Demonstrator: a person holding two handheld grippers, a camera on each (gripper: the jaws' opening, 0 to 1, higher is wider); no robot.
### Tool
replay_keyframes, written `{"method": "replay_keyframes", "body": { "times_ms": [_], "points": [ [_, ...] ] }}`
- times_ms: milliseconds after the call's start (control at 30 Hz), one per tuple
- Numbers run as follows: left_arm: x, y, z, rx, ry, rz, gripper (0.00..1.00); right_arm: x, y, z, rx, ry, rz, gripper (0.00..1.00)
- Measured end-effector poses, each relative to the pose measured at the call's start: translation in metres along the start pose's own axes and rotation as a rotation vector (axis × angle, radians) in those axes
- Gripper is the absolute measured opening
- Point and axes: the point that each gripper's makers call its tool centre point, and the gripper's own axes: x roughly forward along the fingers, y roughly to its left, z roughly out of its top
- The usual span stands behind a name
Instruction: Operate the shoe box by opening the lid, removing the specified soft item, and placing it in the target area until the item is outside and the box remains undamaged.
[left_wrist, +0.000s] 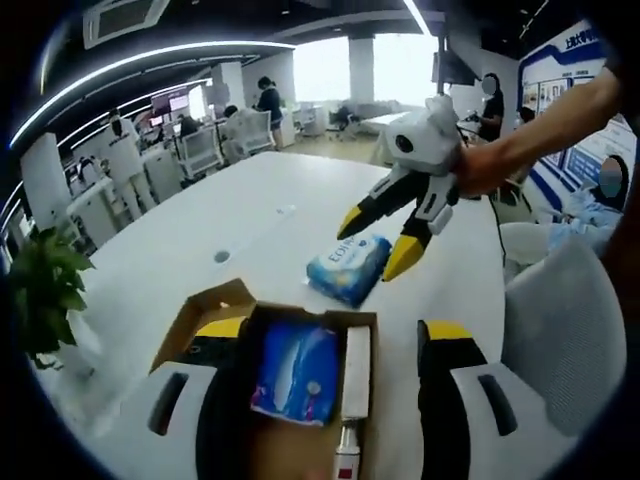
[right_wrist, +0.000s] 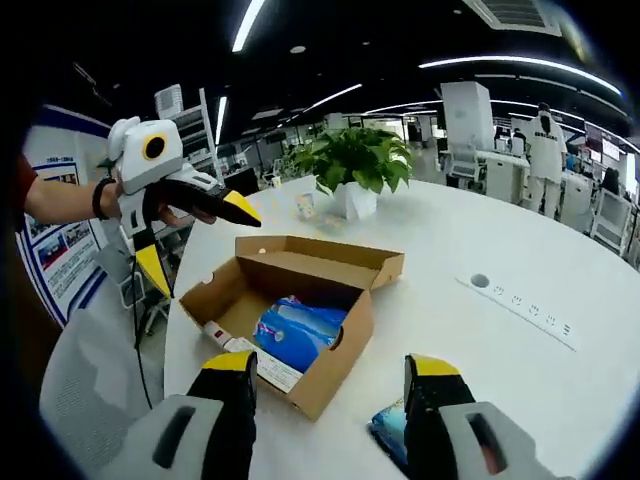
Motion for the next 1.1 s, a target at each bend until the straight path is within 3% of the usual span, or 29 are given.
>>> {"method": "replay_keyframes", "body": {
  "times_ms": [367,533,667,833,1100],
  "points": [
    [-0.044,0.001,-0.018,-0.102,-0.081,0.085,0.68,0.022,0.04,-0.001,-0.001,-0.006,0.04,0.57],
    [-0.065,0.0,-0.044,-0.163,-0.095,0.119,0.69,0.033,0.058,-0.005,-0.018,0.004,0.065,0.57],
    [-0.078,-0.001,-0.072,-0.2,-0.077,0.149,0.7,0.041,0.065,-0.002,-0.017,0.001,0.074,0.58],
    [-0.094,-0.003,-0.089,-0.241,-0.09,0.191,0.71,0.049,0.072,-0.004,-0.042,0.022,0.086,0.59],
    [-0.105,0.0,-0.1,-0.268,-0.099,0.24,0.72,0.059,0.07,-0.009,-0.1,0.068,0.088,0.59]
  ]
}}
